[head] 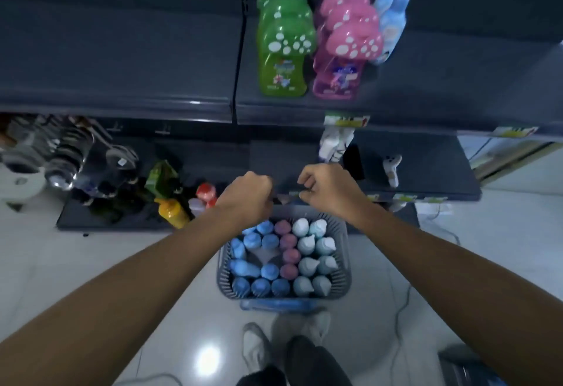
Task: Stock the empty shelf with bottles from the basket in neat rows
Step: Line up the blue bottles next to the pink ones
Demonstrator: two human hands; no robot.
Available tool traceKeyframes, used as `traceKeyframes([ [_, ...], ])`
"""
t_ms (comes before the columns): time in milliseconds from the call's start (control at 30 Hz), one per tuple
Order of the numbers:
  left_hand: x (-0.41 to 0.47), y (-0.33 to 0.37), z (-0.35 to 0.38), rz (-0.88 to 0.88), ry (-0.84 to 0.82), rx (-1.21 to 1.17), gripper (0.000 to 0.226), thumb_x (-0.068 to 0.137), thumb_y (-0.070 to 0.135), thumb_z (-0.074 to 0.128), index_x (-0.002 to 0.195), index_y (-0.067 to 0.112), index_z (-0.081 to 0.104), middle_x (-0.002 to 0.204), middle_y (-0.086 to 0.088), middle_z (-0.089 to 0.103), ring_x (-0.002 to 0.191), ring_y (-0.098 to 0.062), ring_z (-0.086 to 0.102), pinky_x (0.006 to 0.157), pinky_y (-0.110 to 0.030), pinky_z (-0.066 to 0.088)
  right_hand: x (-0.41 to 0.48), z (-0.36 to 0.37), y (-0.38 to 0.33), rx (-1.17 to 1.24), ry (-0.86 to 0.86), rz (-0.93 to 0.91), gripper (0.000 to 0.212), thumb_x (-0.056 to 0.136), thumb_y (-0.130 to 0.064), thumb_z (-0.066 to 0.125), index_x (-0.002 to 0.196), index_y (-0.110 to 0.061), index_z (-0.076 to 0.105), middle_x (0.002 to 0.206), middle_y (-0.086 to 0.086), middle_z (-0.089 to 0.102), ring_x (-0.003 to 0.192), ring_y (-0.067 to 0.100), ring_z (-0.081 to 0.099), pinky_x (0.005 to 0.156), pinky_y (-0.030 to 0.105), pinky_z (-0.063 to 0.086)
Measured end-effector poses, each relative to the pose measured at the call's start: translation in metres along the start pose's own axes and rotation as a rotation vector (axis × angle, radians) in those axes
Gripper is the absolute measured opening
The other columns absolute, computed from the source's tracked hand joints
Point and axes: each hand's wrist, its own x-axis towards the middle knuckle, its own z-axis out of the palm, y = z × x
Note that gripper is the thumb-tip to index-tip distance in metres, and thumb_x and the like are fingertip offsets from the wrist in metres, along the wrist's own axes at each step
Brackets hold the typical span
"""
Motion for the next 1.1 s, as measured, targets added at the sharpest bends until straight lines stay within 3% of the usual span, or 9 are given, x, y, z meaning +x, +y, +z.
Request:
traceKeyframes([
  [100,0.005,-0.024,0.050,-0.063,-0.091,-0.003,0.027,0.084,0.015,0.058,0.109,0.010,0.067,0.110,-0.018,0.067,0.105,-0.039,0.064,0.080,-0.042,0.056,0.006,0.050,0.012,-0.002,-0.087,0.059,0.020,0.080,-0.021,0.074,0.099,-0.027,0.071,0.092,-0.010,0.071,0.094,0.014,0.070,0.084,0.030,0.056],
  [233,0.009,-0.053,0.110,-0.129,-0.162,-0.042,0.027,0.082,0.007,0.057,0.108,0.004,0.065,0.113,-0.020,0.065,0.105,-0.041,0.063,0.078,-0.042,0.052,0.019,0.119,0.030,-0.050,-0.182,0.080,0.021,0.084,-0.025,0.071,0.105,-0.029,0.069,0.110,-0.002,0.071,0.101,0.020,0.067,0.085,0.035,0.057],
  [400,0.026,-0.079,0.172,-0.184,-0.208,0.020,0.025,0.087,0.004,0.056,0.111,0.004,0.058,0.117,-0.022,0.062,0.105,-0.042,0.062,0.076,-0.042,0.048,0.042,0.193,0.052,-0.103,-0.238,0.046,0.011,0.087,-0.023,0.061,0.098,-0.023,0.062,0.105,0.005,0.067,0.101,0.031,0.063,0.075,0.034,0.050],
  [500,0.045,-0.089,0.203,-0.221,-0.195,0.075,0.034,0.091,0.002,0.054,0.125,0.004,0.055,0.122,-0.021,0.061,0.110,-0.042,0.062,0.088,-0.046,0.053,0.055,0.233,0.063,-0.091,-0.218,0.035,0.022,0.089,-0.022,0.061,0.111,-0.017,0.063,0.121,0.007,0.061,0.106,0.033,0.062,0.081,0.038,0.053],
  [600,0.061,-0.094,0.226,-0.300,-0.175,0.146,0.030,0.096,0.004,0.056,0.126,0.005,0.058,0.123,-0.018,0.062,0.112,-0.038,0.064,0.086,-0.043,0.054,0.065,0.266,0.071,-0.131,-0.220,0.038,0.035,0.092,-0.024,0.063,0.126,-0.015,0.057,0.129,0.011,0.054,0.107,0.037,0.062,0.082,0.042,0.055],
  [700,0.071,-0.097,0.244,-0.362,-0.183,0.226,0.023,0.098,0.006,0.058,0.119,0.007,0.064,0.120,-0.014,0.065,0.110,-0.034,0.066,0.081,-0.039,0.054,0.072,0.290,0.077,-0.203,-0.220,0.024,0.043,0.094,-0.022,0.063,0.135,-0.015,0.052,0.130,0.013,0.054,0.110,0.036,0.061,0.085,0.045,0.055],
  [933,0.084,-0.105,0.259,-0.352,-0.201,0.352,0.019,0.093,0.005,0.063,0.112,0.008,0.066,0.113,-0.011,0.066,0.106,-0.032,0.067,0.065,-0.034,0.044,0.079,0.312,0.082,-0.292,-0.188,-0.008,0.034,0.096,-0.007,0.053,0.129,-0.014,0.054,0.128,0.013,0.054,0.108,0.035,0.060,0.082,0.046,0.055],
  [1100,0.094,-0.104,0.264,-0.328,-0.240,0.408,0.018,0.091,0.002,0.064,0.108,0.008,0.067,0.111,-0.008,0.065,0.105,-0.028,0.066,0.064,-0.034,0.044,0.080,0.313,0.084,-0.317,-0.154,-0.012,0.030,0.096,-0.007,0.054,0.126,-0.012,0.054,0.121,0.010,0.060,0.108,0.033,0.061,0.079,0.044,0.056],
])
